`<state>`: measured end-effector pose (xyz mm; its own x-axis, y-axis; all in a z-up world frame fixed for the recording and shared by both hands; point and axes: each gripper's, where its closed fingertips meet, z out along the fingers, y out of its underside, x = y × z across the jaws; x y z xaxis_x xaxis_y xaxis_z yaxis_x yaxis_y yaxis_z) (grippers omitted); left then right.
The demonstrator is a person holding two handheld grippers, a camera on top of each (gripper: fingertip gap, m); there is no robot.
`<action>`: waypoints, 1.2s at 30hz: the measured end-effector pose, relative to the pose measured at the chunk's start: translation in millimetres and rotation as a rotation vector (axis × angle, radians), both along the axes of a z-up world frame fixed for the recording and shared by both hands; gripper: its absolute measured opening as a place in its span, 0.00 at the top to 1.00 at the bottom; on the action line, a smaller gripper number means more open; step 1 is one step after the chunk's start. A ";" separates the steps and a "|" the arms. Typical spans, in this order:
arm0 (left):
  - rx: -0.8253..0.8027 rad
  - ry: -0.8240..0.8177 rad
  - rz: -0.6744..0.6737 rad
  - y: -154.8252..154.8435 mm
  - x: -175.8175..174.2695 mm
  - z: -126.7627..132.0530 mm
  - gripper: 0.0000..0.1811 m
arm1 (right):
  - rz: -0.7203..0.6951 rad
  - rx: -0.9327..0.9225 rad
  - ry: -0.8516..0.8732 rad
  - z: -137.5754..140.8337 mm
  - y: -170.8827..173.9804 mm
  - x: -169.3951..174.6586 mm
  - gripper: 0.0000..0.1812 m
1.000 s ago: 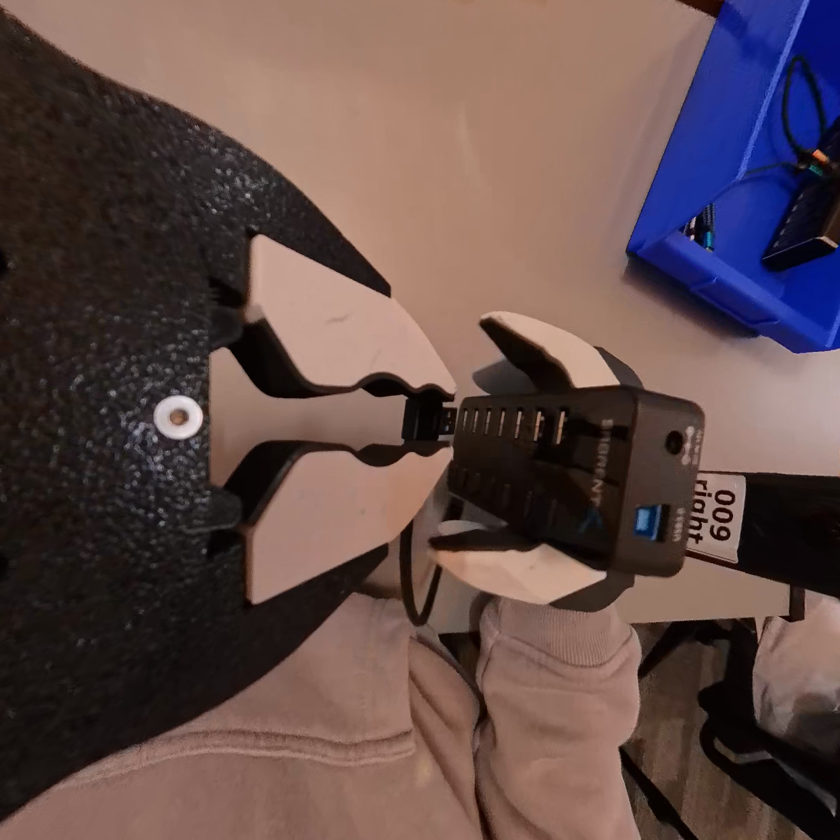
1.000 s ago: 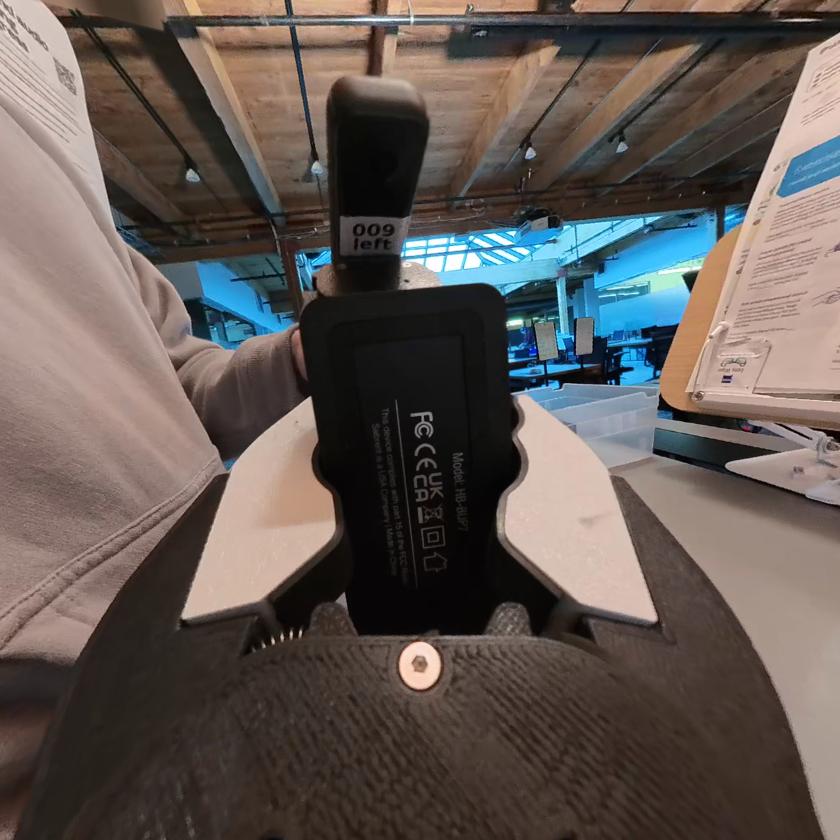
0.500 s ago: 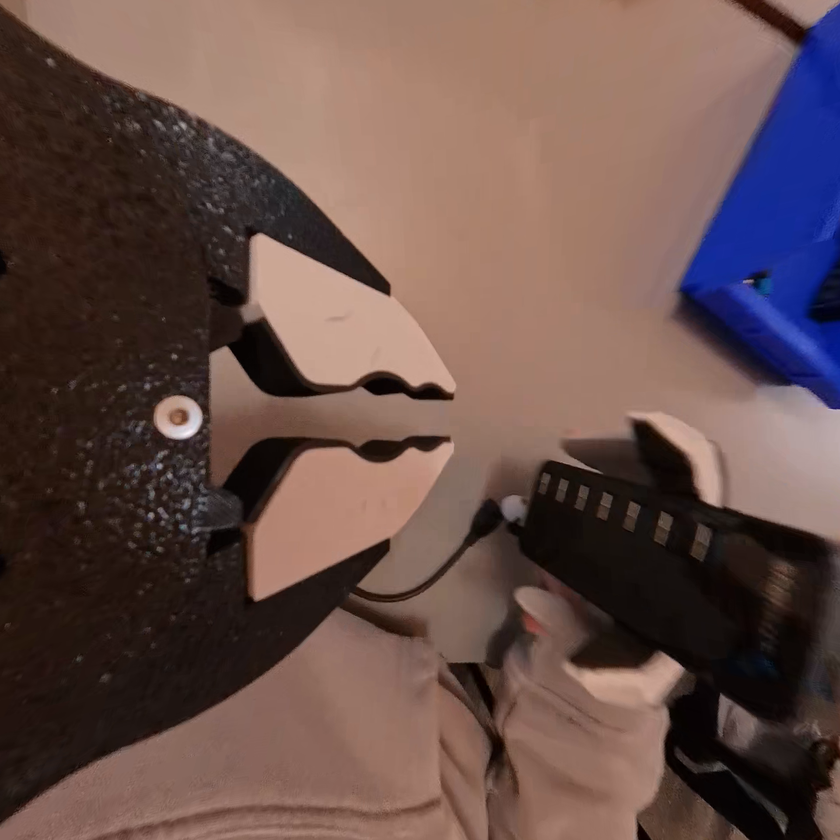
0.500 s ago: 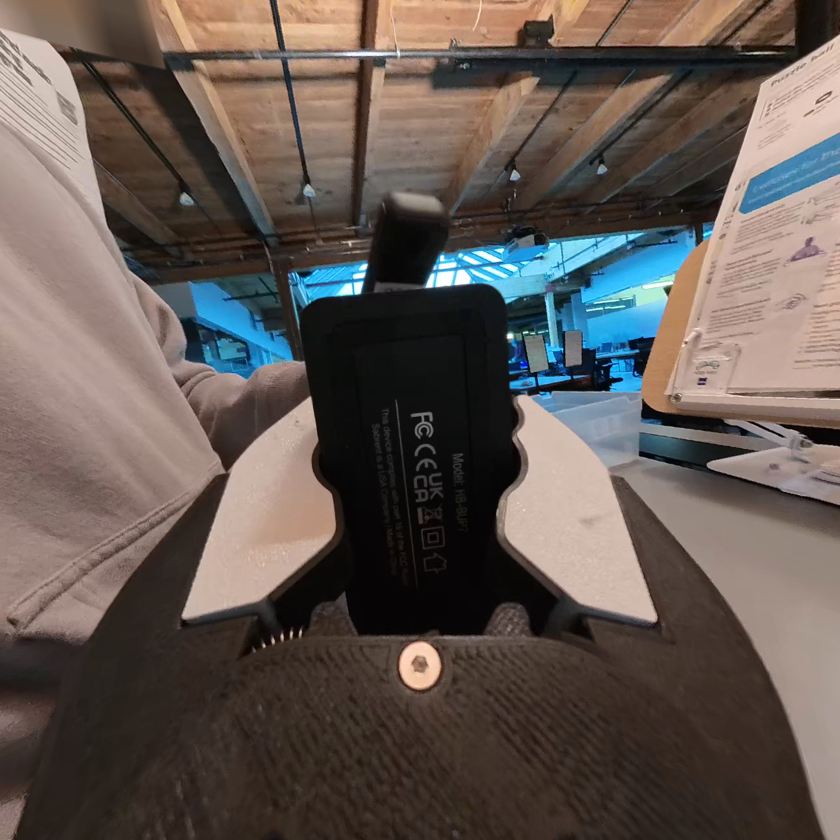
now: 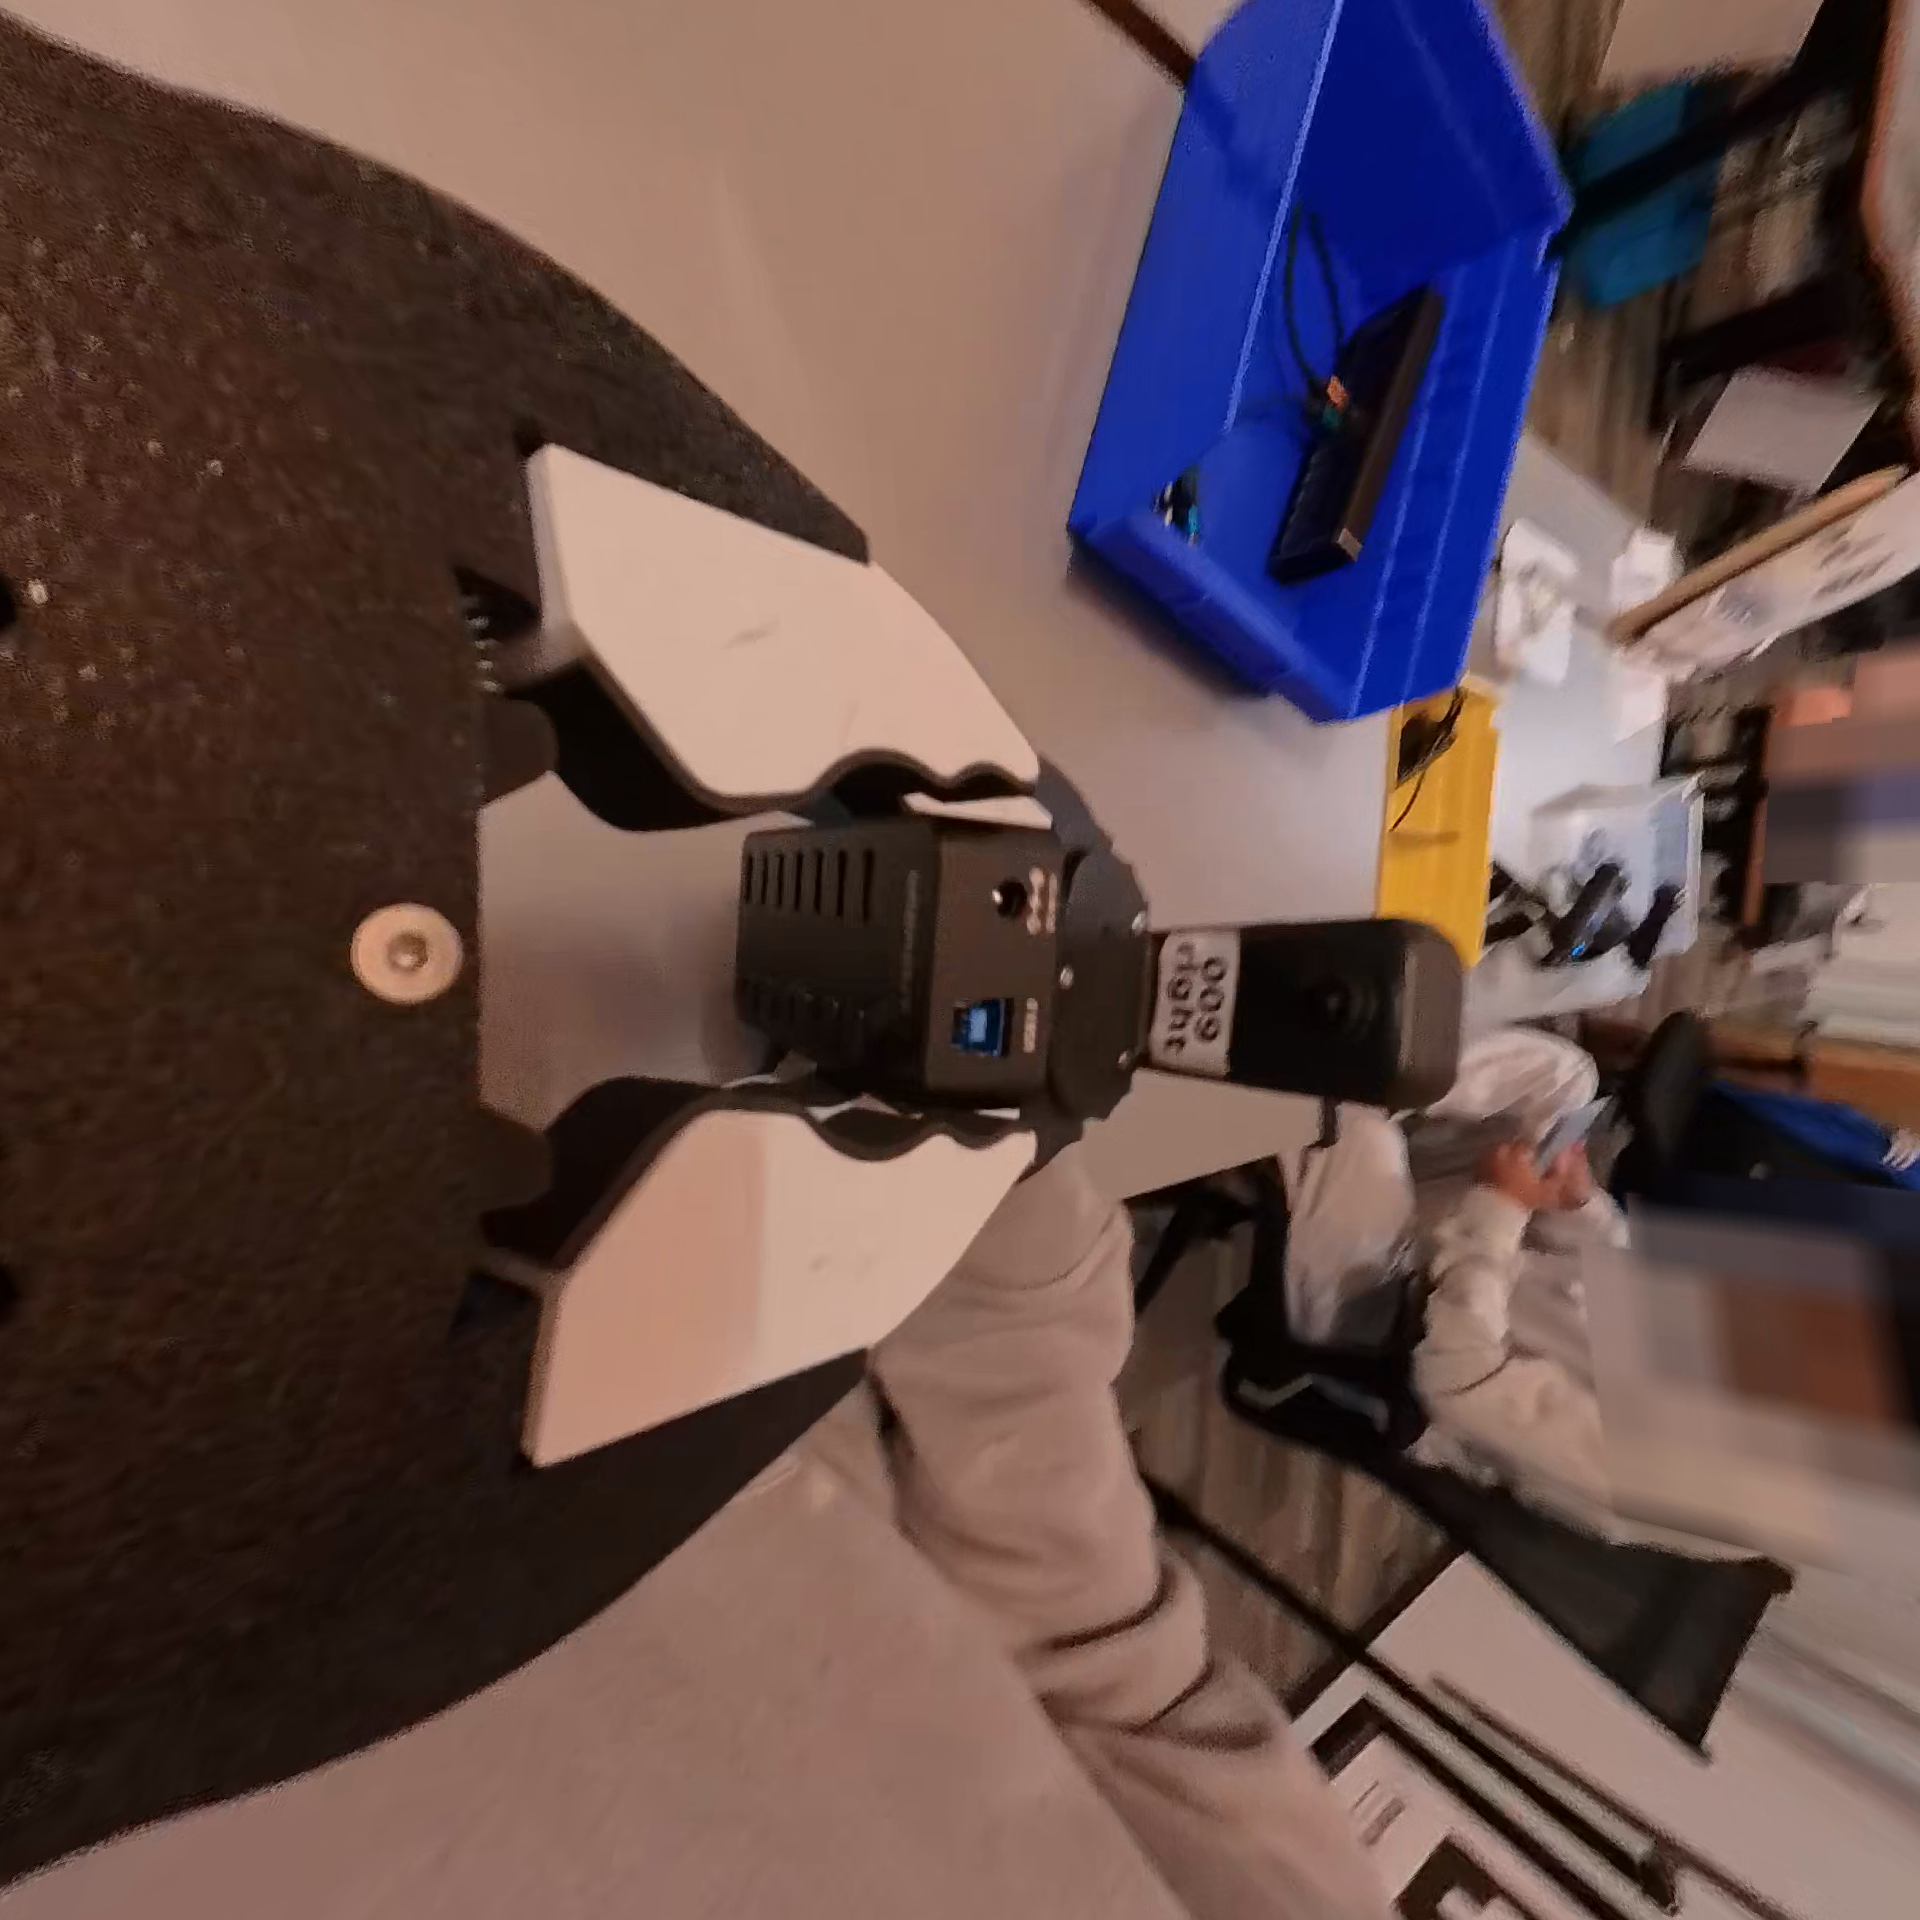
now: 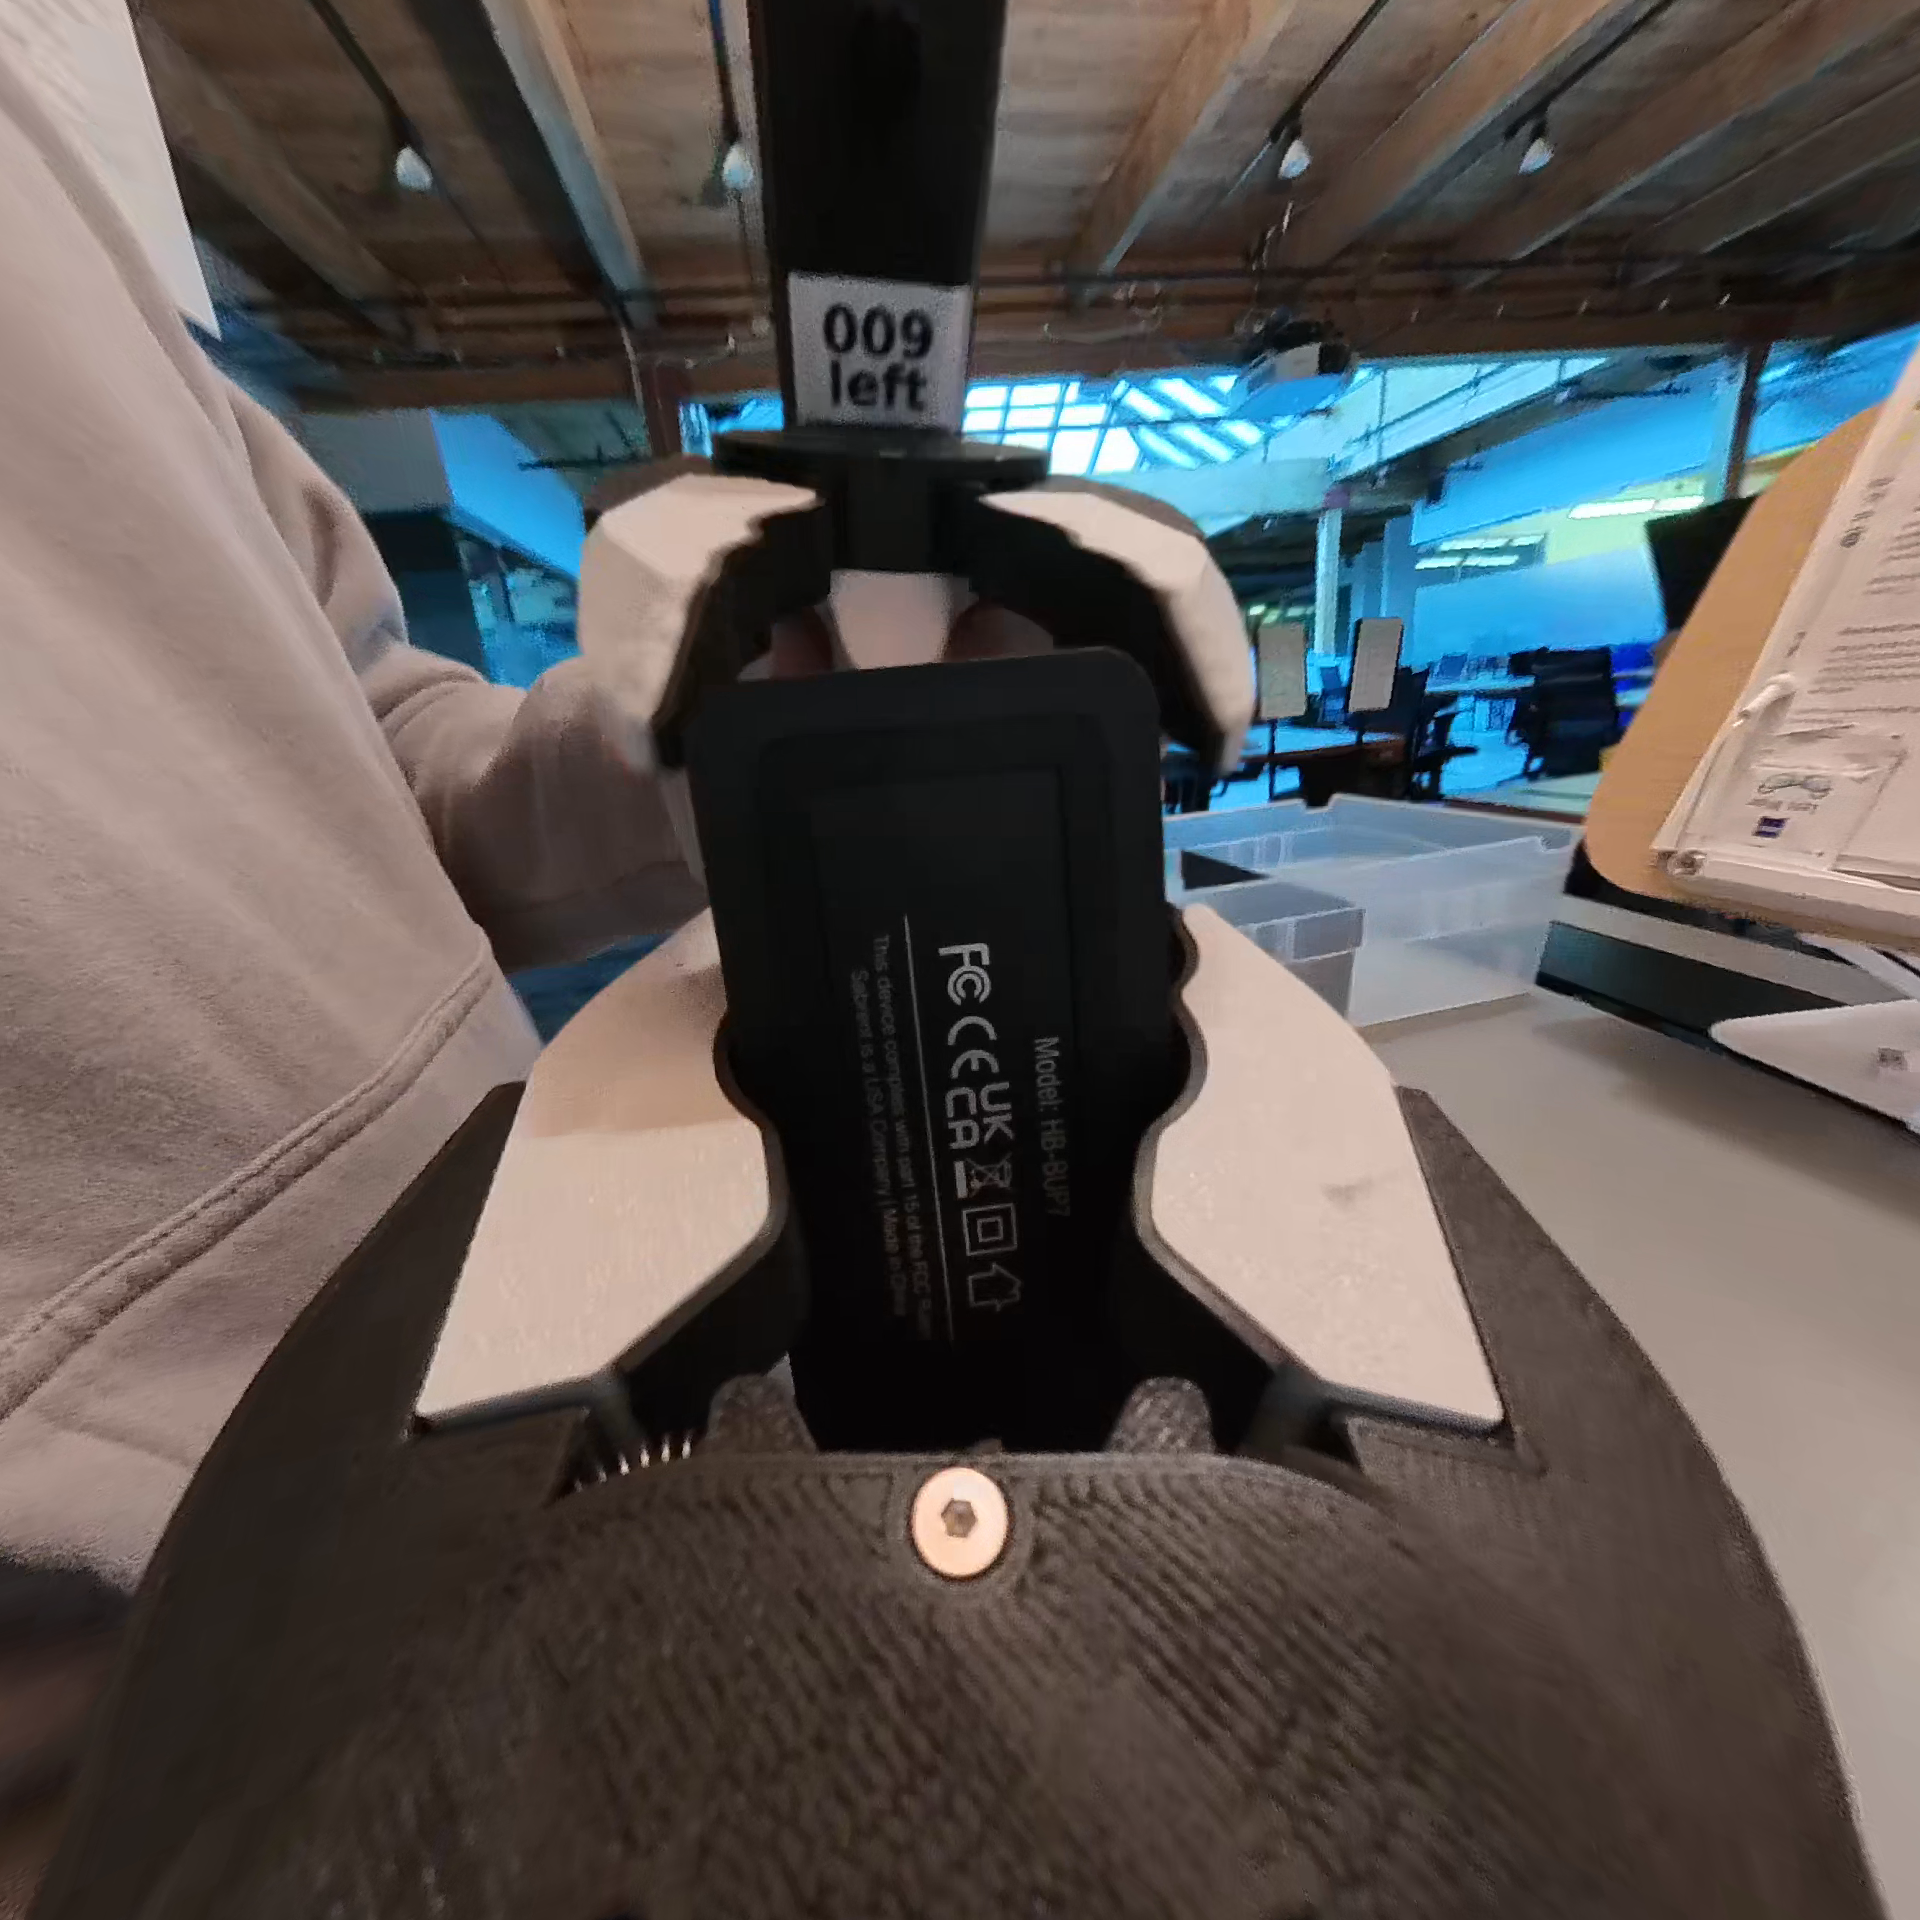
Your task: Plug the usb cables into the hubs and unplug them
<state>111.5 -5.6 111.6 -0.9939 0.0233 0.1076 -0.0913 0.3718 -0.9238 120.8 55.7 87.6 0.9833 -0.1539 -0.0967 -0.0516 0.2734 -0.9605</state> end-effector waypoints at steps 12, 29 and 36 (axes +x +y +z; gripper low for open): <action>0.047 -0.114 -0.105 7.2 -4.9 21.3 0.70 | 0.016 -0.283 0.046 -17.2 19.0 1.4 0.57; -0.017 -0.074 0.007 23.8 14.4 28.7 0.67 | -0.093 -0.305 0.071 -15.6 20.9 18.4 0.59; 0.269 0.023 0.248 89.9 1.5 -82.6 0.66 | -0.315 -0.333 0.112 -30.7 -37.0 41.5 0.59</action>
<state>113.0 84.3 28.9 -0.9631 -0.2500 0.0996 -0.2286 0.5650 -0.7927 162.3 18.7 56.9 0.8698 -0.4842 -0.0944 -0.1242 -0.0297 -0.9918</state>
